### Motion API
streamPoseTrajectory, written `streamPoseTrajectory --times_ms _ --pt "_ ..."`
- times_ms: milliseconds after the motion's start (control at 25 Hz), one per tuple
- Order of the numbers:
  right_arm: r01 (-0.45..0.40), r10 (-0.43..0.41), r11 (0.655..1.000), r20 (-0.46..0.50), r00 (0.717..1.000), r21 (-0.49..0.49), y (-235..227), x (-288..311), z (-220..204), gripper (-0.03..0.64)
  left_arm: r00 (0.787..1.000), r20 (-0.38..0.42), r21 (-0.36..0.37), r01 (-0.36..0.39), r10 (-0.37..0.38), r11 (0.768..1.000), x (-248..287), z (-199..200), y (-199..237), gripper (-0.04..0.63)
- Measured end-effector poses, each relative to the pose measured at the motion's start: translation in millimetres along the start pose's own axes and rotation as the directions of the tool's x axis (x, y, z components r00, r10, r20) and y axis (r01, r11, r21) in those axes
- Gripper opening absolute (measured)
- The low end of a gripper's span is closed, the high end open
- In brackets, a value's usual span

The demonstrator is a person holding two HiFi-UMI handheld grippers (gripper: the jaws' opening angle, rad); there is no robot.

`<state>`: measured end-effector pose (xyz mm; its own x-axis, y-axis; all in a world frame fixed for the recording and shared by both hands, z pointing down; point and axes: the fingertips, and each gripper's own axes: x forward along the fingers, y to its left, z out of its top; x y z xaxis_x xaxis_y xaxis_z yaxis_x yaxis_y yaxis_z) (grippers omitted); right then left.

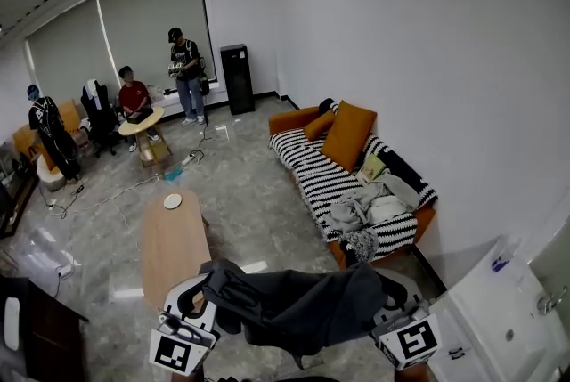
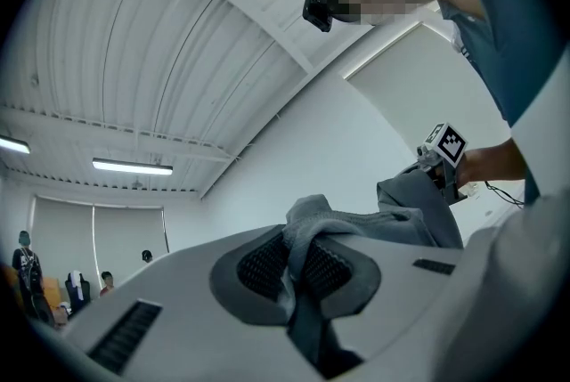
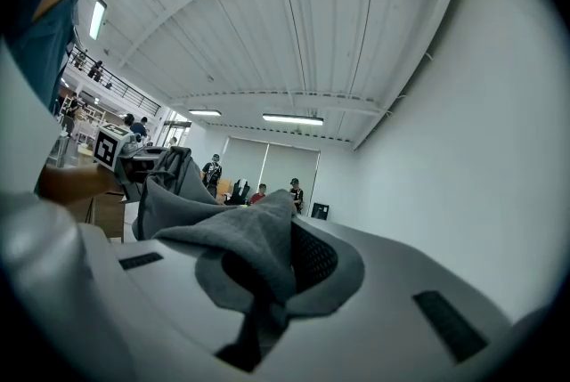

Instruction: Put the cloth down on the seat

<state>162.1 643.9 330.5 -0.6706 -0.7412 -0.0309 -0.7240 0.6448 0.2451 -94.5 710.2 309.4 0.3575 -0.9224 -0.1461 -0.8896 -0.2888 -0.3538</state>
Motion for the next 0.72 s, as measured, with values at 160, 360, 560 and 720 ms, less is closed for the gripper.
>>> streamPoseTrajectory --times_ms 160,360,560,720 --pt "-0.010 0.010 1.000 -0.009 1.000 0.006 -22 -1 -13 0.031 0.999 -0.030 -0.013 0.012 -0.013 1.000 22 -7 -26 0.032" --pt "-0.001 0.002 1.000 -0.018 1.000 0.015 -38 6 -18 0.032 0.998 -0.045 -0.022 0.037 -0.038 0.999 43 -13 -31 0.032" --pt "0.030 -0.029 0.999 -0.047 0.998 0.028 -44 25 -23 0.031 0.997 -0.040 -0.044 0.063 -0.065 0.997 61 -25 -14 0.032" --pt "0.066 -0.065 0.998 -0.059 0.996 0.014 -43 50 -24 0.032 0.996 -0.022 -0.057 0.088 -0.089 0.994 76 -37 13 0.032"
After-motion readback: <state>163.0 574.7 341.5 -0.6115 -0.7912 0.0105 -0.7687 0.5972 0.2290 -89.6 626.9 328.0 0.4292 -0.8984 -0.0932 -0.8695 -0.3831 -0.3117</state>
